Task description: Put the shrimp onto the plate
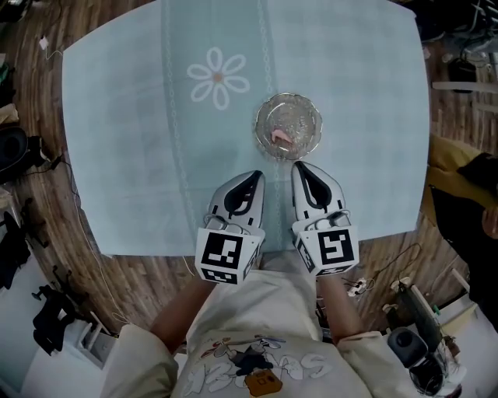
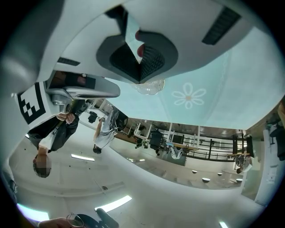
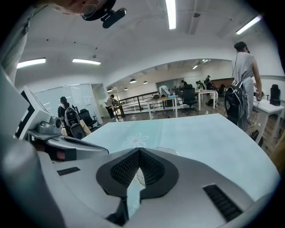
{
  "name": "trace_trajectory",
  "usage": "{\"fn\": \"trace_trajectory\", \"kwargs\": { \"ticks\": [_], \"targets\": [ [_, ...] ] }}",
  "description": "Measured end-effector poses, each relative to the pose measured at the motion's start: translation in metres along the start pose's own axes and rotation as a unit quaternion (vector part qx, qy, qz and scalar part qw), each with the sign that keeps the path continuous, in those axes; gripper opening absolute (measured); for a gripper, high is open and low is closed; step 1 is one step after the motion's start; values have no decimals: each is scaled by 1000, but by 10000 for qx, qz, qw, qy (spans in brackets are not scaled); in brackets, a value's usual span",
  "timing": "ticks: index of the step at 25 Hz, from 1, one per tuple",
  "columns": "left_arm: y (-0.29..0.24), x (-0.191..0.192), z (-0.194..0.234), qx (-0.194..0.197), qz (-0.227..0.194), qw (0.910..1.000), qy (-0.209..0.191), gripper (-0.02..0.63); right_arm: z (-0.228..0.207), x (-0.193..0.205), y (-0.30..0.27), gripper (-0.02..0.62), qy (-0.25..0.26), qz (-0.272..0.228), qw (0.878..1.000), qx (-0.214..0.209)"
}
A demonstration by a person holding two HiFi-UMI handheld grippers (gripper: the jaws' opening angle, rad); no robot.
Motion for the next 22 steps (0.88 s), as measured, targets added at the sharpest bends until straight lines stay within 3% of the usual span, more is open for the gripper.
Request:
{"fn": "trace_trajectory", "kwargs": {
  "ticks": [22],
  "targets": [
    [90,-33,-38,502,-403,9975,-296,8,45,-60,73,23,336,-481,9981,169]
  ]
}}
Point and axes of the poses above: the fingertips, and each gripper's own axes: y backward along the fingers, z to its left, x out of its underside, the point moved 6 cm from there along y, backward along the fingers, and after that the axes turned 14 degrees about y, right-handed, at the moved point
